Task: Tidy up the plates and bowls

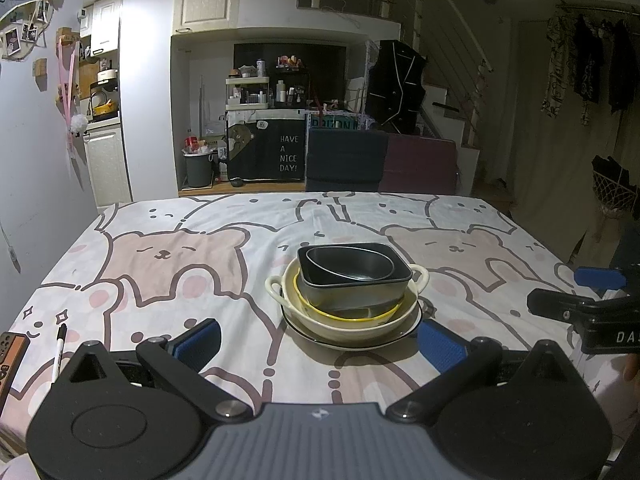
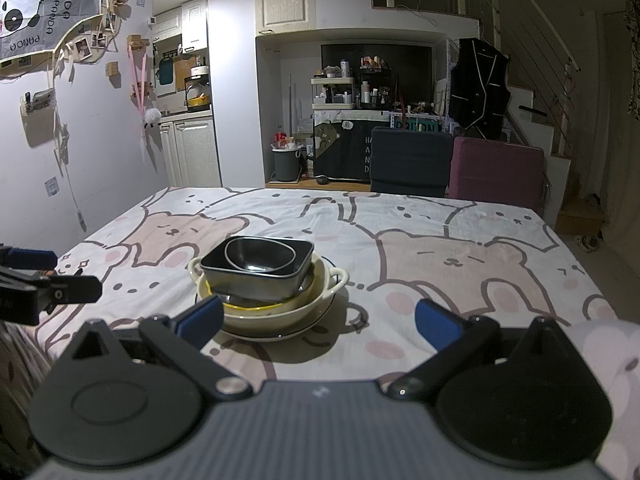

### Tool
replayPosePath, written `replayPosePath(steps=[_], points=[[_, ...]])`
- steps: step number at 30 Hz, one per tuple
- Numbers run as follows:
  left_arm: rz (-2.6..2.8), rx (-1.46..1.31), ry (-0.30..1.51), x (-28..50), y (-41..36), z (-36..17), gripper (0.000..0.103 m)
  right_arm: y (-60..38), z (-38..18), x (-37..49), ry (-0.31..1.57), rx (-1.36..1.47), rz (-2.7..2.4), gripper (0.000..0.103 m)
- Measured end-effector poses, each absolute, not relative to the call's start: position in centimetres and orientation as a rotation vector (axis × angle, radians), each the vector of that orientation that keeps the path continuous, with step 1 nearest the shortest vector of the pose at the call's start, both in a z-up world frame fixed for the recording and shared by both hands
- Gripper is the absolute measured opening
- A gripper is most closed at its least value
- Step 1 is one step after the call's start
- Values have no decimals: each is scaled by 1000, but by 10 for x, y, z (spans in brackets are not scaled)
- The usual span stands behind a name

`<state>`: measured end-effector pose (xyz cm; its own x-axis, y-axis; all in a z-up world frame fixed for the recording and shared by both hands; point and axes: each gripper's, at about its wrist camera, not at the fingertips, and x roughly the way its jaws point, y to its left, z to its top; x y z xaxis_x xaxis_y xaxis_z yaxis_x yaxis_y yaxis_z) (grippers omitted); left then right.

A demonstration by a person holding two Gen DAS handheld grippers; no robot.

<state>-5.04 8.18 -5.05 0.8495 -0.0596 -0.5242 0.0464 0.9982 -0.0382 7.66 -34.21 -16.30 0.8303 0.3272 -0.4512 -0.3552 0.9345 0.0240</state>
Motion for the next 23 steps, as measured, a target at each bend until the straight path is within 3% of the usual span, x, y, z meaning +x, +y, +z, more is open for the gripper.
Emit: replayPosePath(steps=[23], points=[[-55, -31, 560, -50, 85, -54, 103, -342, -163, 77, 467, -61, 362, 103]])
